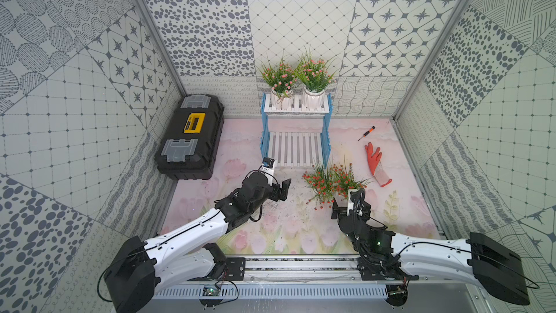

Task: Place the baby's breath potted plants on the rack by color
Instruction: Pick up the baby's breath potted plant from the center of the board.

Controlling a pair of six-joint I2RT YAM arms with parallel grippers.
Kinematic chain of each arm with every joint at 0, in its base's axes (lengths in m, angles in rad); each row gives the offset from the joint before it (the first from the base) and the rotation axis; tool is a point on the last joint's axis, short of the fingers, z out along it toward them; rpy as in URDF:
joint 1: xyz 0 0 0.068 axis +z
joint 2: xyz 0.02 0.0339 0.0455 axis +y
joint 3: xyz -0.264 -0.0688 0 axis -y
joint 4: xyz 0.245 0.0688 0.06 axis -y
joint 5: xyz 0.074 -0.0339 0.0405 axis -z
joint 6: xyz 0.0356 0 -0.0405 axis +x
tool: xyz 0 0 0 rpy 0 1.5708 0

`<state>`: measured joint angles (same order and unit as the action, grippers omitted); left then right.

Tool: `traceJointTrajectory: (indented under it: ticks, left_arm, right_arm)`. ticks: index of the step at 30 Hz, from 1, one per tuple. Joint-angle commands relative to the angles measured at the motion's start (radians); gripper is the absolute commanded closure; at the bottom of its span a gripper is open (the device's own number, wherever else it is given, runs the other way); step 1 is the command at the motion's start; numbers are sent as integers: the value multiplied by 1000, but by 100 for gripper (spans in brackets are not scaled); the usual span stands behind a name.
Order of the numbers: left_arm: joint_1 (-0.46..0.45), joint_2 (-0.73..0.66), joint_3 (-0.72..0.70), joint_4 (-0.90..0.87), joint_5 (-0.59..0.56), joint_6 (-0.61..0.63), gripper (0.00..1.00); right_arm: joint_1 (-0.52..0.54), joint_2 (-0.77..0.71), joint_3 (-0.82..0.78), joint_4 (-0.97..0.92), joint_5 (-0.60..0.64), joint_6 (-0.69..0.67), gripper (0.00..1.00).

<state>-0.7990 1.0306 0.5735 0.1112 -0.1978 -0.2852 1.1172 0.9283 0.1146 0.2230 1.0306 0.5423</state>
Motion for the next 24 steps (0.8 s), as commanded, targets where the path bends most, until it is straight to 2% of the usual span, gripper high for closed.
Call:
traceJointTrajectory:
  ticks: [1,5,11,16,24]
  left_arm:
    - [-2,-15,-9,-5,-33,-14,2]
    - [-2,-6,-5,-2,-29,-17,2]
    - [-3,-4,-1,-3,-29,-12,2]
    - [-2,-11,2,-15,-32,-8,2]
    - [0,-10,7,-21,-38,-3,2]
  right_arm:
    - [-37,-28,-49,144,-4,10,1]
    - [-109,2,-56,191,-82,9,2]
    - [-126,189,-9,348,-97,-99,2]
    - [-203,245,-8,403,-140,-73,1]
    - [-294,374,32,521,-239,-127,1]
